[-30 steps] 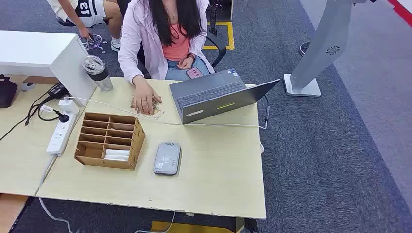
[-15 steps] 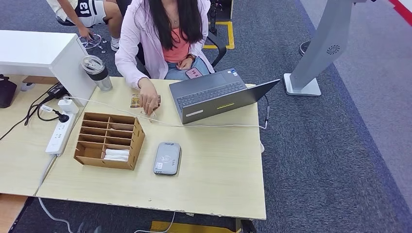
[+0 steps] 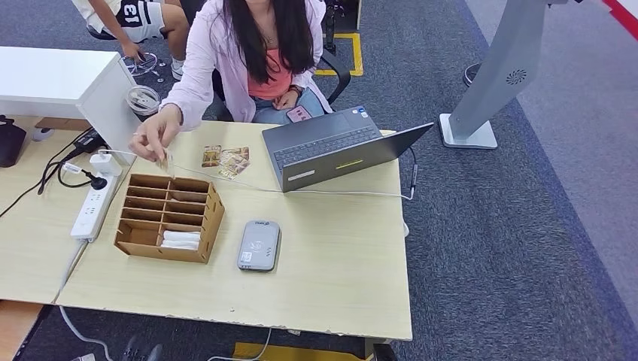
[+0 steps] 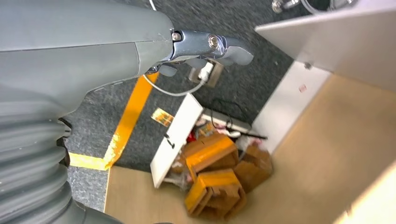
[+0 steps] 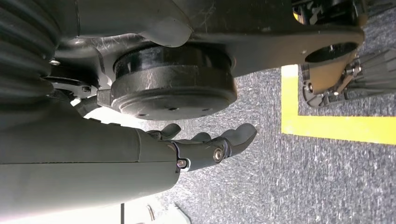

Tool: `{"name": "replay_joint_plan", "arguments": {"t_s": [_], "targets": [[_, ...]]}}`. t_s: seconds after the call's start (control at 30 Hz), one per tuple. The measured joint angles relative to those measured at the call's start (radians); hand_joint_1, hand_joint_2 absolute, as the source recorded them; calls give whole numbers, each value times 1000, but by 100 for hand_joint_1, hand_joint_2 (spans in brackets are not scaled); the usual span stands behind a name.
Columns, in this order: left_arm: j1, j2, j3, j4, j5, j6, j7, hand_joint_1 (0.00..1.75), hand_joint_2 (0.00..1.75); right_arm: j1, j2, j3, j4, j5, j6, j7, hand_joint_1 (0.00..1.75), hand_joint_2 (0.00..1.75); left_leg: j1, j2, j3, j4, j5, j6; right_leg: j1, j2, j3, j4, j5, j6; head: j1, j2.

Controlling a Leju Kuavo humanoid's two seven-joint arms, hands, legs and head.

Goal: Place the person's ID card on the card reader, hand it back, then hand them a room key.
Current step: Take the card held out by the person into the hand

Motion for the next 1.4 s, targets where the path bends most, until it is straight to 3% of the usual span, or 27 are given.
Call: {"name": "replay_joint_plan", "arguments": {"t_s": [0.5,0.67,0.87,1.0,1.17,1.4], "targets": [[-20,-46,-76,-40,-16,-25,-54,0,175,0,-3,5,2,-18,-21,-8,0,175,0,0,0,0,0,0,0,0,1,0,0,0,0,0],[-6,-79,-129,-146,-11,-44,-97,0,175,0,-6,7,2,-34,-29,-23,0,175,0,0,0,0,0,0,0,0,1,0,0,0,0,0],[54,-123,-183,-313,53,-63,-53,0,175,0,-9,8,3,-44,-33,-33,0,175,0,0,-3,1,0,0,0,1,-1,0,1,0,0,0],[91,-141,-203,-396,180,-63,40,0,175,-1,-11,8,3,-52,-32,-35,0,175,0,1,-7,1,0,0,0,3,-5,0,1,1,0,0],[84,-128,-199,-390,378,-49,119,0,175,-4,-11,20,4,-54,-27,-22,0,175,0,1,-7,1,0,0,0,2,-5,0,1,1,0,0],[81,-103,-191,-339,407,-42,124,0,175,-5,-13,24,4,-56,-23,-15,0,175,0,0,-7,1,0,0,0,2,-4,0,1,1,0,0]]}}
